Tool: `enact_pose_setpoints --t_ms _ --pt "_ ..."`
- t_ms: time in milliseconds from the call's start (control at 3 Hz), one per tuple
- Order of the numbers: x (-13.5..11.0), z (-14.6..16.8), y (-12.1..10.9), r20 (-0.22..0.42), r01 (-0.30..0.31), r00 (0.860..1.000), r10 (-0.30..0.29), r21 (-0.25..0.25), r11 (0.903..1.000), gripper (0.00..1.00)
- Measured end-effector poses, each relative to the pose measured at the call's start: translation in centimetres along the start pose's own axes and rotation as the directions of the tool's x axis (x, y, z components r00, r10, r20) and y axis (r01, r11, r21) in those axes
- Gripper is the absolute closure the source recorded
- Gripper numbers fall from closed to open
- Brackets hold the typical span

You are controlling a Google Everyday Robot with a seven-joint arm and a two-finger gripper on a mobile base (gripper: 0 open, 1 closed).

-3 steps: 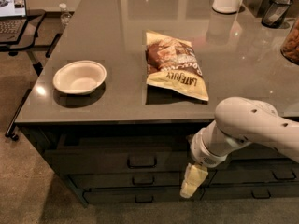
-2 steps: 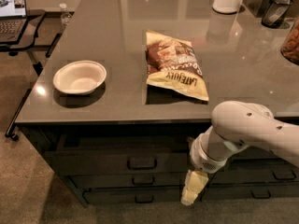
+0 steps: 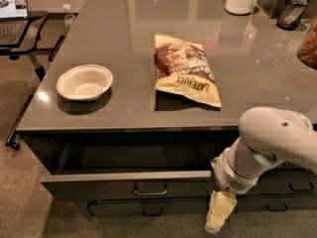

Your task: Open top drawer

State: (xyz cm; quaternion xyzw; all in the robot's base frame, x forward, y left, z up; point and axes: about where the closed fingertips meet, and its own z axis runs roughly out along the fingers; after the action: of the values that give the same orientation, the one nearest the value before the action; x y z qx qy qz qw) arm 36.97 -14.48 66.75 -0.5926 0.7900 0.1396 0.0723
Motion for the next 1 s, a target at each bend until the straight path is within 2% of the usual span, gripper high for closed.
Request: enact_pose_setpoints --t_ms 667,1000 --pt "-0.2 -0.5 -0.3 0.013 0.017 1.0 -0.017 0.022 0.9996 0.0" --pt "-1.7 -3.9 -0.9 0.026 0.048 0.998 -0.051 0.091 0.9947 0.0"
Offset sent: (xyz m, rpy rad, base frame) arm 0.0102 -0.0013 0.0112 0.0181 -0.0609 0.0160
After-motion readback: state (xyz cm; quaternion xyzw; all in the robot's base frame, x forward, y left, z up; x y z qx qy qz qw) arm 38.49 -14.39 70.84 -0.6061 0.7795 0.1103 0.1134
